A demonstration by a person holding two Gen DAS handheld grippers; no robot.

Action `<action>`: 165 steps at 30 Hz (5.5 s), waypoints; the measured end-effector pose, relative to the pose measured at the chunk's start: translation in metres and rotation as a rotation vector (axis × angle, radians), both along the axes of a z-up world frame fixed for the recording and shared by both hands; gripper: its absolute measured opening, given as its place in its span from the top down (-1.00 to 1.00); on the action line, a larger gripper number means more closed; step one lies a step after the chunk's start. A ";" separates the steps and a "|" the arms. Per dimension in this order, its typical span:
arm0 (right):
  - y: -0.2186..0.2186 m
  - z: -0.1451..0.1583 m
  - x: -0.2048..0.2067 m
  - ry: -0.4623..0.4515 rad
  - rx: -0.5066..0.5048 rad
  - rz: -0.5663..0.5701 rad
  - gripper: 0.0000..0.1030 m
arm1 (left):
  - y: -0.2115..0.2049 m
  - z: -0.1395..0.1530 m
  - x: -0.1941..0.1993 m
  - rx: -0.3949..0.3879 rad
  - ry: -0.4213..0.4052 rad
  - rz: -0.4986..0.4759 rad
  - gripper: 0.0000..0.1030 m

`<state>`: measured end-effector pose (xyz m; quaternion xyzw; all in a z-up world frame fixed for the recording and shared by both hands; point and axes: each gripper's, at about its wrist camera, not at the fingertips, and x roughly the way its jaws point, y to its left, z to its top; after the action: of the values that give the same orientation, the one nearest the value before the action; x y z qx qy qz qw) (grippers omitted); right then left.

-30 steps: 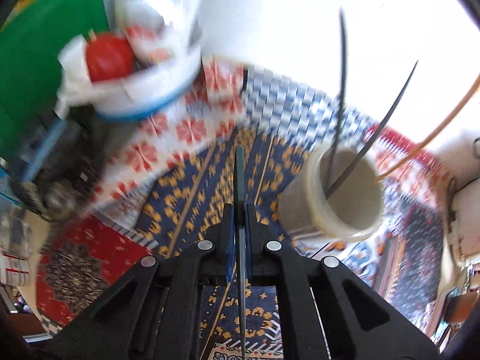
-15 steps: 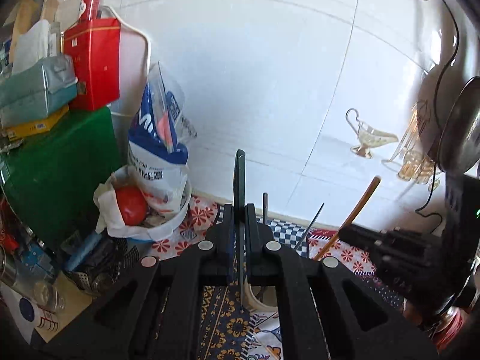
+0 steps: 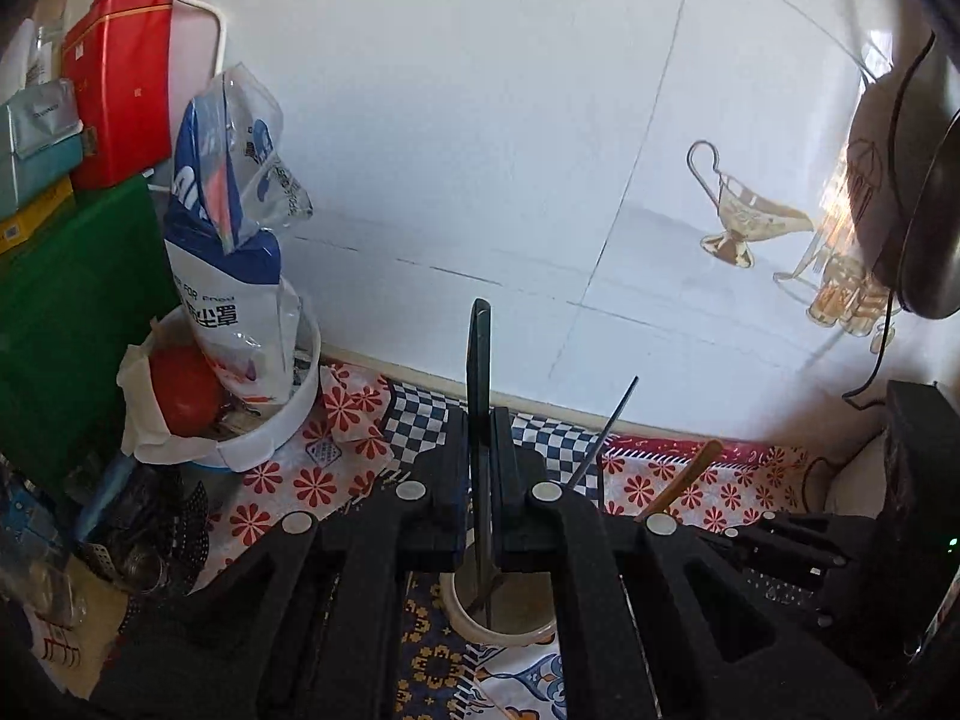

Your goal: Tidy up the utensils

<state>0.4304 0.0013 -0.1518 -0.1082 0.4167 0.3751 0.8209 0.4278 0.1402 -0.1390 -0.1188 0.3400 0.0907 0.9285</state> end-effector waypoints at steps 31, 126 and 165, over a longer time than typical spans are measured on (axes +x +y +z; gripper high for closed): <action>-0.070 0.029 -0.040 -0.129 -0.012 -0.135 0.30 | -0.080 -0.003 -0.053 0.110 0.094 -0.203 0.08; -0.171 -0.155 -0.018 0.298 -0.270 -0.318 0.88 | -0.142 -0.205 0.008 -0.032 0.662 -0.470 0.92; -0.150 0.024 -0.032 -0.052 0.105 -0.297 0.97 | -0.100 -0.004 -0.068 0.021 0.047 -0.230 0.93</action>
<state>0.3980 -0.1488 -0.1276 -0.0119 0.3866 0.2682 0.8823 0.3603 0.0403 -0.1435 -0.0673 0.3721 -0.0100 0.9257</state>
